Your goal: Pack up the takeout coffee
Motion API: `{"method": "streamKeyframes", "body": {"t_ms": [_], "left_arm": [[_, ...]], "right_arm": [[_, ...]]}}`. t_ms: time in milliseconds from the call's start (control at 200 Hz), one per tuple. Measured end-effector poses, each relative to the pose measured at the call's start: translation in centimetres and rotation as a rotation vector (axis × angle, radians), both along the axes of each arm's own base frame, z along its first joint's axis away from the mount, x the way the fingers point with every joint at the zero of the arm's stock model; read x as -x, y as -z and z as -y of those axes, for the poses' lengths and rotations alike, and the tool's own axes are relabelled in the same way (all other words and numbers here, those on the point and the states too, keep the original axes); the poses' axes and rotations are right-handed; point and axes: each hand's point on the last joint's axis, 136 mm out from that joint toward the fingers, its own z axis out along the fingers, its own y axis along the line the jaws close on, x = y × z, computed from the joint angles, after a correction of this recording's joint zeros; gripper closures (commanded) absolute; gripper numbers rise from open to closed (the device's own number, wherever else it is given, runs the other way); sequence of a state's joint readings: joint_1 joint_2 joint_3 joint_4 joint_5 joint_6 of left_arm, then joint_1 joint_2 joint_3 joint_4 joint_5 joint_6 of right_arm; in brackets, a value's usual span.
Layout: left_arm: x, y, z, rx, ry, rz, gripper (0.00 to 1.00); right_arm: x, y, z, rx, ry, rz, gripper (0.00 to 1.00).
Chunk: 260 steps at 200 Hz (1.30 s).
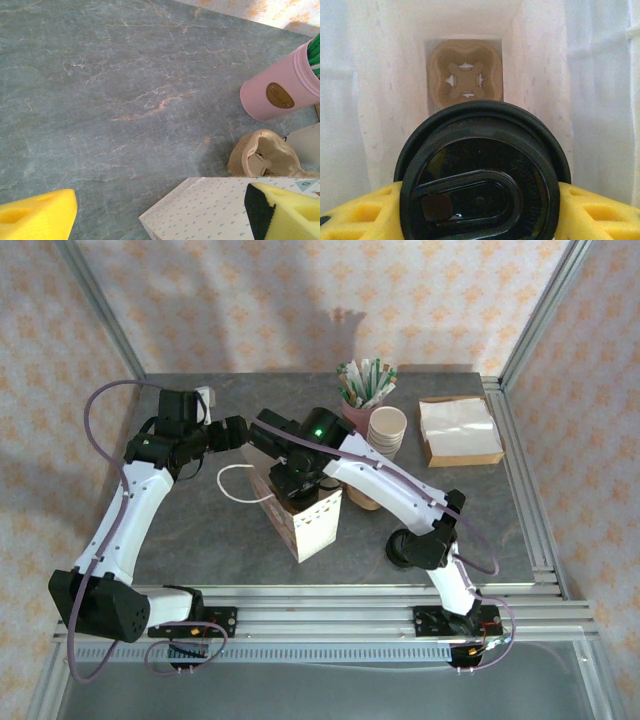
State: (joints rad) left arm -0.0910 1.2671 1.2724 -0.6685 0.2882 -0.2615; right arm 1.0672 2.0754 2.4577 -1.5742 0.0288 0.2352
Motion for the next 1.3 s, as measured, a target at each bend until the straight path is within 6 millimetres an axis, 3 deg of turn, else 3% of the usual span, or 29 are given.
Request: {"method": "streamKeyframes", "body": {"t_ms": [395,1301], "left_arm": [[0.0,0.0,0.0,0.0,0.0,-0.001,0.12],[-0.2,0.4,0.1,0.001,0.003,-0.012,0.11]], "right_arm": [[0.1,1.2,-0.9,-0.002,0.011,-0.047,0.39],[-0.1,1.3,-0.9,0.0,0.032,-0.043,0.39]]}}
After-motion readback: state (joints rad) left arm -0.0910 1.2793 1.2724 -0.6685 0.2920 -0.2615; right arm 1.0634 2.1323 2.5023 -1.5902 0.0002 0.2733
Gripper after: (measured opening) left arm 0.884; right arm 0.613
